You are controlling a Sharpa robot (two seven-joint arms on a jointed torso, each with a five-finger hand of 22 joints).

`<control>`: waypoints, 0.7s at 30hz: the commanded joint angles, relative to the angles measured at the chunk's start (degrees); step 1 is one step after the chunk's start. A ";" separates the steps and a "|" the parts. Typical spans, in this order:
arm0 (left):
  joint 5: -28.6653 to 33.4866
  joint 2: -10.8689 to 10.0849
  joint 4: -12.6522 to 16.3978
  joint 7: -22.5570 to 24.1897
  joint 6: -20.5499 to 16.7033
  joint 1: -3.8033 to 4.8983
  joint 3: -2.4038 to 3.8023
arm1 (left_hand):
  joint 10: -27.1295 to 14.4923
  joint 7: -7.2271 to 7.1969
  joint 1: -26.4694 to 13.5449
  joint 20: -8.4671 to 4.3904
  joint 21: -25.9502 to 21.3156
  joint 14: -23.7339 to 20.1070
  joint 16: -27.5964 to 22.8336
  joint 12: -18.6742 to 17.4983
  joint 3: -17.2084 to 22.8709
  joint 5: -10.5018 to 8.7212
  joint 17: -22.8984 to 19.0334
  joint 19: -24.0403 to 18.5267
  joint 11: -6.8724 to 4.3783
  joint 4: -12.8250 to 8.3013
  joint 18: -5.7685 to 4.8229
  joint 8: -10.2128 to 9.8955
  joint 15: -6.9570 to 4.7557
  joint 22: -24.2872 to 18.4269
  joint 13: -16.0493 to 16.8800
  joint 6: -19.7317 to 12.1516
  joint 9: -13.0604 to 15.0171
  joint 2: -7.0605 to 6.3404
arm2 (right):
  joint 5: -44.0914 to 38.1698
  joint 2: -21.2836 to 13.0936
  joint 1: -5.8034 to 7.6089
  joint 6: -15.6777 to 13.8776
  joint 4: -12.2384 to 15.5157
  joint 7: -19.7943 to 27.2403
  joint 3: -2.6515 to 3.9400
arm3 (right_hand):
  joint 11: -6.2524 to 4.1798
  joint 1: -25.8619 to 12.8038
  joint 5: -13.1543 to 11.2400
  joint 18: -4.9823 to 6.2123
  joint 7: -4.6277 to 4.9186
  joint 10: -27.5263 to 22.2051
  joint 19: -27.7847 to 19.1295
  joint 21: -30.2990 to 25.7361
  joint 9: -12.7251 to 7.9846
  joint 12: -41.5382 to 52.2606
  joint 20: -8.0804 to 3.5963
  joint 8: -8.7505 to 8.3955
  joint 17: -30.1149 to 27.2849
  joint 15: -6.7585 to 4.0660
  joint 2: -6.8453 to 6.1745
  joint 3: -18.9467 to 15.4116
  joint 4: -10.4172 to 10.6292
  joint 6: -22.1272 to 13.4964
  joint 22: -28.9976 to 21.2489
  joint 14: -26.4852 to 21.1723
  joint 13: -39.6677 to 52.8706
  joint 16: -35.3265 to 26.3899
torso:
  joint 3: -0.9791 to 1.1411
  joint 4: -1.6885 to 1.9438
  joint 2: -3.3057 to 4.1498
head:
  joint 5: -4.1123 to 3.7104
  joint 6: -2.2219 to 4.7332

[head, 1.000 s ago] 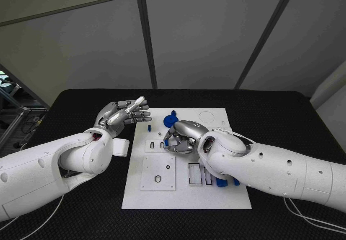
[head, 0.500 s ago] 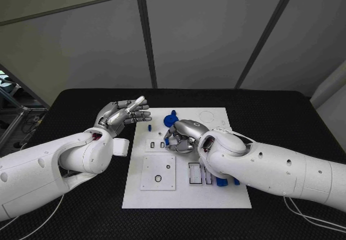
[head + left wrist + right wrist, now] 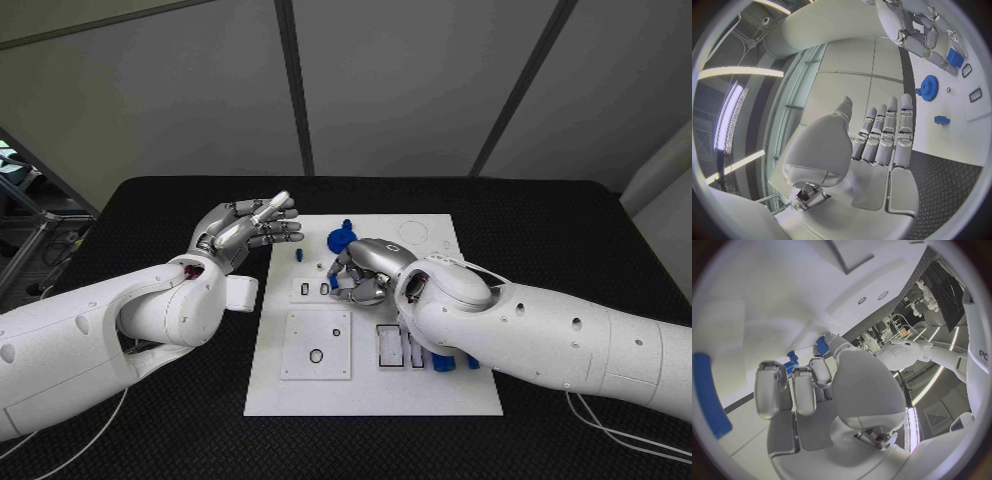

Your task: Assemble the parts on the task board

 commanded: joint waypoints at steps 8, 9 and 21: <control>-0.45 0.14 -0.06 0.22 0.83 0.09 0.03 | 0.37 0.24 0.39 0.10 -0.26 -0.12 -0.34 -0.32 -0.09 0.06 0.07 -0.33 0.12 -0.25 0.54 -0.36 0.18 -0.07 -0.05 0.00 -0.06 0.09 | -0.26 0.12 -0.11 1.58 -0.16 -0.84 -0.14 | 0.05 -0.36 -0.52 -0.17 0.14 -0.91 0.02 -0.11 -0.02 -0.71 0.43 -0.67 5.83 0.55 -0.84 -0.63 0.08 -1.39 0.42 4.18 -0.54 -0.28 | 0.00 0.03 0.01 | -0.02 -0.09; -0.45 0.14 -0.07 0.22 0.83 0.09 0.03 | 0.37 0.24 0.39 0.10 -0.26 -0.12 -0.34 -0.32 -0.09 0.06 0.07 -0.33 0.12 -0.25 0.54 -0.36 0.18 -0.07 -0.05 0.00 -0.06 0.09 | -0.26 0.12 -0.11 1.56 -0.16 -0.87 -0.14 | 0.09 -0.42 -0.60 -0.16 0.19 -0.97 0.00 -0.13 -0.03 -0.75 0.46 -0.78 5.79 0.58 -0.90 -0.71 0.11 -1.61 0.39 4.17 -0.59 -0.30 | 0.00 0.02 0.01 | -0.03 -0.10; -0.45 0.24 -0.22 0.11 0.87 0.09 0.03 | 0.38 0.27 0.32 0.12 -0.30 -0.11 -0.43 -0.41 -0.19 0.06 0.12 -0.35 0.14 -0.27 0.54 -0.45 0.20 -0.09 -0.05 -0.01 -0.06 0.15 | -0.26 0.23 -0.11 1.12 -0.27 -0.99 -0.14 | 0.61 -0.43 -0.73 -0.08 0.75 -2.73 -0.26 -0.40 -0.01 -2.26 0.84 -1.80 5.59 1.01 -1.24 -1.33 0.41 -4.35 -0.05 4.10 -2.50 -0.45 | 0.01 0.01 0.00 | -0.08 -0.11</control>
